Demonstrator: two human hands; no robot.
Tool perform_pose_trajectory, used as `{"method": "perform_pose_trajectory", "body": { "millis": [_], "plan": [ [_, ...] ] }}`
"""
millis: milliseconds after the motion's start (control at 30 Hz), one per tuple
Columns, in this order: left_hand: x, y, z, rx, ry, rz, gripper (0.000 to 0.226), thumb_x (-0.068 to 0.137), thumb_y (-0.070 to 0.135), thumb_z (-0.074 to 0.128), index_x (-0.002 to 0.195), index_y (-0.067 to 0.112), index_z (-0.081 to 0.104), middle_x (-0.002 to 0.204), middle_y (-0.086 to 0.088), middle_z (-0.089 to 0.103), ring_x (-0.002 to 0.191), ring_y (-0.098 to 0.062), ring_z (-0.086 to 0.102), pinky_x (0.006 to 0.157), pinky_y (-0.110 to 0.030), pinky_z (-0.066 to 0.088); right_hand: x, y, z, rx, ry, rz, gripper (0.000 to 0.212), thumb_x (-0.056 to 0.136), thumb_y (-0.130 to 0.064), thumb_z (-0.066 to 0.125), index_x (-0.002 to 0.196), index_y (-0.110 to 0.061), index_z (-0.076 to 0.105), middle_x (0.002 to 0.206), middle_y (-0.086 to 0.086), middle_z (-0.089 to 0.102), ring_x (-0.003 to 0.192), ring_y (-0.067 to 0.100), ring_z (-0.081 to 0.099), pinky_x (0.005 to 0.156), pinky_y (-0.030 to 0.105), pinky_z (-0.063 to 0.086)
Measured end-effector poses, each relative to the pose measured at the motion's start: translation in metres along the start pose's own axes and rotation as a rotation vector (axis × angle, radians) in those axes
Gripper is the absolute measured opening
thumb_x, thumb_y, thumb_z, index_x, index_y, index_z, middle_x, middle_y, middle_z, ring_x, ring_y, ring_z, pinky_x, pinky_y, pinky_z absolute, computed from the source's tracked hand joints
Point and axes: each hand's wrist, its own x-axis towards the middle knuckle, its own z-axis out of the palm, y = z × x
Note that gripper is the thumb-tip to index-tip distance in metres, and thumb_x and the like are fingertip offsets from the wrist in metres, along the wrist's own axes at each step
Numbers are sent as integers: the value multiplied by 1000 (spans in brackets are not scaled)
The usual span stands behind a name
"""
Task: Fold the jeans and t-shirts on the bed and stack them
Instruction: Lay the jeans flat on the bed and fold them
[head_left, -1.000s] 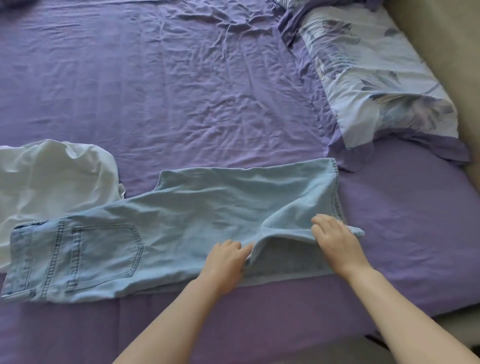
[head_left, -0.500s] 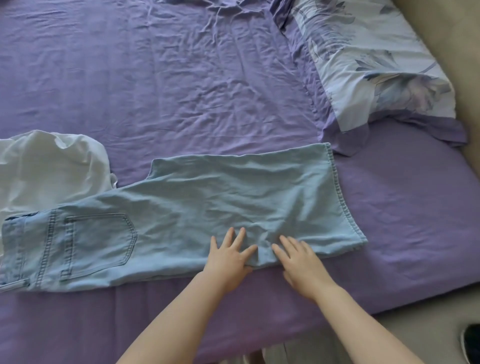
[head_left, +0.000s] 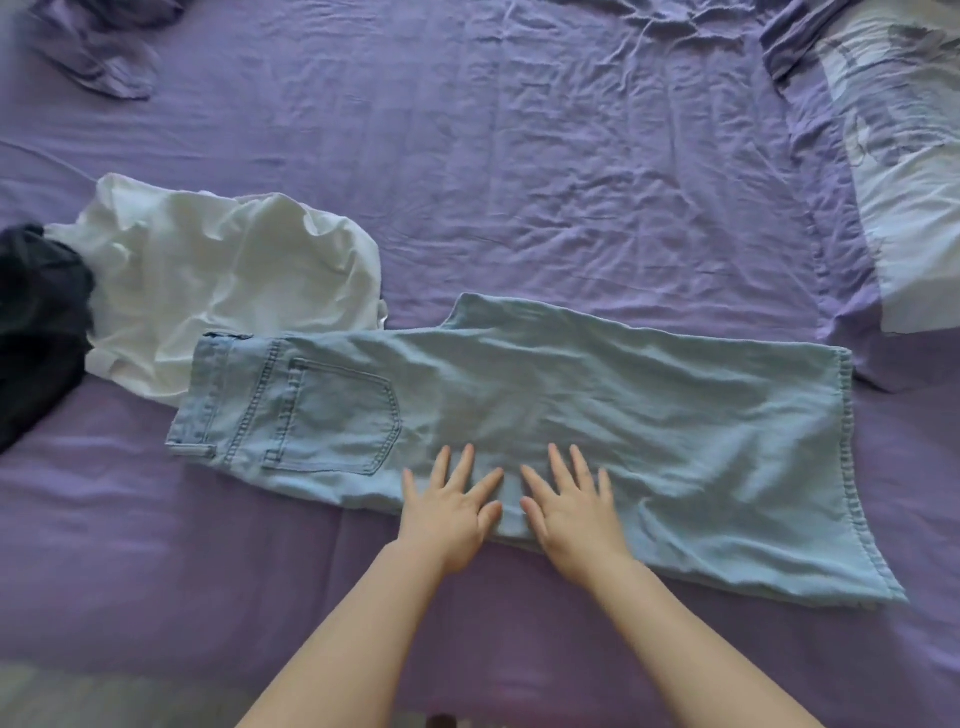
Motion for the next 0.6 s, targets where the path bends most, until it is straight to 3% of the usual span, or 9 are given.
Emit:
{"method": "perform_pose_trajectory", "body": {
  "millis": [100, 233, 333, 433, 500, 600],
  "plan": [
    [-2, -24, 2, -31, 58, -69, 51, 98, 51, 17, 147, 43, 4, 159, 3, -12, 146, -25, -13, 111, -61, 2, 16, -17, 2, -52, 24, 98, 58, 95, -55, 23, 147, -38, 3, 158, 5, -12, 143, 30, -17, 111, 58, 1],
    [1, -53, 3, -29, 138, -69, 57, 98, 45, 28, 149, 36, 5, 159, -2, -9, 146, -26, -4, 115, -48, 12, 29, -42, 6, -75, 23, 150, 65, 93, -60, 23, 147, -38, -5, 157, 9, -16, 142, 33, -17, 110, 60, 4],
    [4, -75, 1, 67, 242, 26, 56, 97, 40, 32, 149, 30, 13, 160, -4, 3, 145, -22, 8, 113, -54, 2, 39, -67, 5, -110, 44, 55, 65, 91, -63, 24, 146, -41, -3, 157, 9, -14, 143, 33, -13, 111, 57, 6],
    [9, -112, -8, 132, 294, 105, 55, 96, 33, 34, 148, 29, 17, 159, -6, -2, 146, -26, -1, 112, -58, -5, 52, -105, 4, -133, 23, -60, 66, 90, -63, 27, 146, -42, 1, 158, 8, -11, 143, 33, -12, 112, 57, 6],
    [11, -145, -18, 78, 332, -28, 61, 95, 33, 36, 150, 30, 9, 159, -5, -10, 146, -26, -8, 114, -56, -2, 59, -135, 3, -142, -5, -107, 65, 92, -61, 28, 148, -36, 6, 158, 8, -8, 144, 33, -11, 112, 57, 5],
    [12, -199, -34, 31, 393, -248, 73, 96, 42, 36, 149, 24, -11, 158, -7, -16, 146, -26, -10, 114, -55, -2, 71, -178, 3, -111, 11, -58, 69, 92, -57, 32, 144, -13, 24, 158, 9, -1, 145, 28, -6, 114, 51, 10]
  ]
}}
